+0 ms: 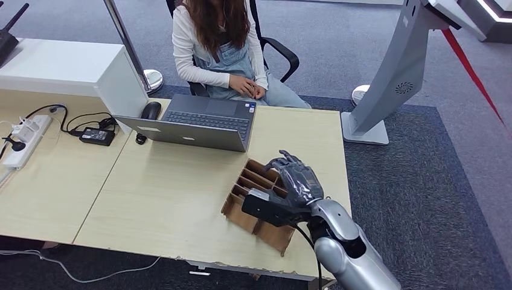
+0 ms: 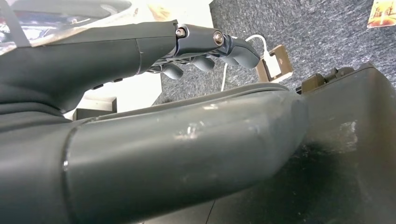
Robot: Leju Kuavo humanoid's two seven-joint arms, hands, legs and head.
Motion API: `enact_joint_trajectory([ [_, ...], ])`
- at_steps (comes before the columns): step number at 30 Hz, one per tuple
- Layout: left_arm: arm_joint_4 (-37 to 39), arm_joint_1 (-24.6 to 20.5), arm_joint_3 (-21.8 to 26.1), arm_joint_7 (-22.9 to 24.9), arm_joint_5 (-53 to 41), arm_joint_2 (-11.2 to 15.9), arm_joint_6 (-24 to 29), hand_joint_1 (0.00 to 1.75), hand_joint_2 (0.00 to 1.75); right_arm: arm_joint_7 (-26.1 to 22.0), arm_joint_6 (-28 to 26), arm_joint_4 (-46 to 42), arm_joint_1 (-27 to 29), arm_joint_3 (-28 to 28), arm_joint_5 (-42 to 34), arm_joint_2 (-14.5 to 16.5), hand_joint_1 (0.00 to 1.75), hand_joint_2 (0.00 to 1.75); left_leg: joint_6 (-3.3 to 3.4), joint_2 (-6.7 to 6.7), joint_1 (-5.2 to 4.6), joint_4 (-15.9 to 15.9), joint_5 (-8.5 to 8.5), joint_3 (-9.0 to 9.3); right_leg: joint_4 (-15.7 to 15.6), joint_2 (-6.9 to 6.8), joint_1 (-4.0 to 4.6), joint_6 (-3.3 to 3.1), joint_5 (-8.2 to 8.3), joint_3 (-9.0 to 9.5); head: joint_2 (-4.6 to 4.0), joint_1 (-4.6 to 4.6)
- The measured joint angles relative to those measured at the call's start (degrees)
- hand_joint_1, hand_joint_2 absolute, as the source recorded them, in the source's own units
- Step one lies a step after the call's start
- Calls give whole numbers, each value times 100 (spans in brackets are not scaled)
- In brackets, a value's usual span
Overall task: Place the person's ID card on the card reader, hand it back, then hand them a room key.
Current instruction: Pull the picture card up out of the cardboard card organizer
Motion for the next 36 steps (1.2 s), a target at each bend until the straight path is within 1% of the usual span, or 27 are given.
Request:
enact_joint_trajectory([
  [17, 2, 2, 22, 20, 0, 0, -7, 0, 0, 12, 9, 0, -2, -1, 43, 0, 70, 175, 0, 0, 0, 0, 0, 0, 0, 0, 0, 0, 0, 0, 0, 0],
  [23, 2, 3, 25, 19, -2, 0, -7, 0, 0, 12, 31, -1, -8, -1, 16, 0, 65, 175, 0, 0, 0, 0, 0, 0, 0, 0, 0, 0, 0, 0, 0, 0],
  [27, 2, 2, 25, 19, -2, 0, -10, 0, 0, 12, 61, -2, -29, -3, 16, -5, 58, 175, 0, 0, 0, 0, 0, 0, 0, 0, 0, 0, 0, 0, 0, 0],
  [36, 2, 2, 26, 18, -2, 0, -42, 0, 0, 45, 157, -1, -116, -1, 16, -17, 58, 175, 0, 0, 0, 0, 0, 0, 0, 0, 0, 0, 0, 0, 0, 0],
])
